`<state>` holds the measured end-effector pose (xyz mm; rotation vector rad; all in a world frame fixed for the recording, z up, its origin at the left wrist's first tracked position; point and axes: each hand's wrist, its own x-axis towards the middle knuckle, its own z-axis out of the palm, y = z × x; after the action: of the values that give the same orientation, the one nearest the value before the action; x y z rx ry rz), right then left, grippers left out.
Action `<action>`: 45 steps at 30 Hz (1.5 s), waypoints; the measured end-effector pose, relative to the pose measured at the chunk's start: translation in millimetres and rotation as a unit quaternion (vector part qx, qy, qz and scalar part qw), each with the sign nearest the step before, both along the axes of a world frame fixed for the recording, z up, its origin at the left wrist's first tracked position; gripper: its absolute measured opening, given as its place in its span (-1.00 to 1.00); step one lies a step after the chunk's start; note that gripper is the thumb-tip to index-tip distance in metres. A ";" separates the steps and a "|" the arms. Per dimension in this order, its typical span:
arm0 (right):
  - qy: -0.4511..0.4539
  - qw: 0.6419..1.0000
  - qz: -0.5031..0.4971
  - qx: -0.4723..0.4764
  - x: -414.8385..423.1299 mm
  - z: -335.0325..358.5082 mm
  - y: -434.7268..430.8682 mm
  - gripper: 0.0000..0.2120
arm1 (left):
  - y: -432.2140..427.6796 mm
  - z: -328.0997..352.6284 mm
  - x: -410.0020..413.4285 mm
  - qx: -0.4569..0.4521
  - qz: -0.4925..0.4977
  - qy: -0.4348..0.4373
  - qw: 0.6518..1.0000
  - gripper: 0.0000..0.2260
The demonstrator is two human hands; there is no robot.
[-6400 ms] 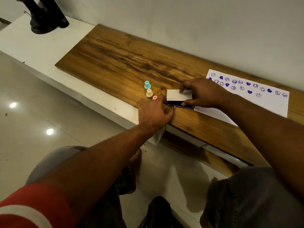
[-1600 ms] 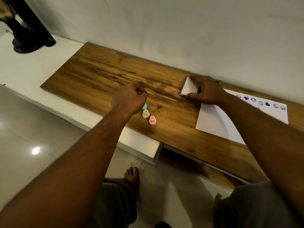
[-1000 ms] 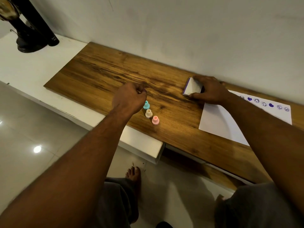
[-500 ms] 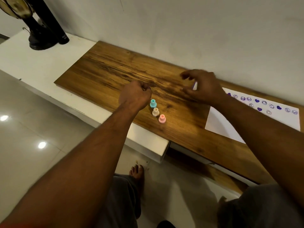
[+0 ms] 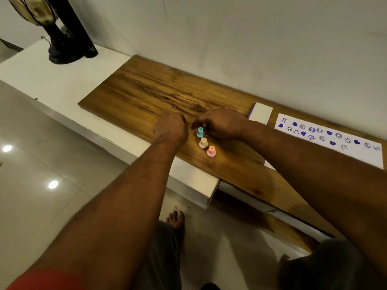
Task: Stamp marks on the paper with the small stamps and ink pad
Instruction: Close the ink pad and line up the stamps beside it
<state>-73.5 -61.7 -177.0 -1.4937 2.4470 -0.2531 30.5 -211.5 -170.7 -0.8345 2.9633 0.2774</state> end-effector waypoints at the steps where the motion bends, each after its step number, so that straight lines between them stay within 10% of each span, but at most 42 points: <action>1: 0.010 1.000 0.003 0.003 1.1 -0.5 -2.3 -0.61 | 0.5 -0.1 -0.2 -0.006 -0.002 -0.005 1.000 -0.75; 18: 0.118 0.942 -0.313 0.032 -97.6 -4.8 54.2 -0.64 | 3.8 -7.1 -4.3 -0.014 -0.037 -0.009 0.999 -0.73; 32: 0.091 0.942 -0.322 0.002 -94.4 -6.5 67.9 -0.53 | 2.3 -17.7 -10.0 -0.033 -0.051 -0.012 0.998 -0.72; 38: 0.063 0.970 -0.154 -0.177 -52.9 9.1 49.9 -0.68 | 0.0 -21.2 -11.6 -0.045 -0.064 -0.007 0.997 -0.73; 45: -0.117 0.991 0.061 -0.013 -12.1 17.6 15.7 -0.63 | -0.7 -25.9 -13.2 -0.024 -0.050 0.006 0.998 -0.78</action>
<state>-85.6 -46.0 -159.4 -1.5220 2.1699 -0.4119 17.3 -212.2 -196.6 -0.6882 3.0214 0.2073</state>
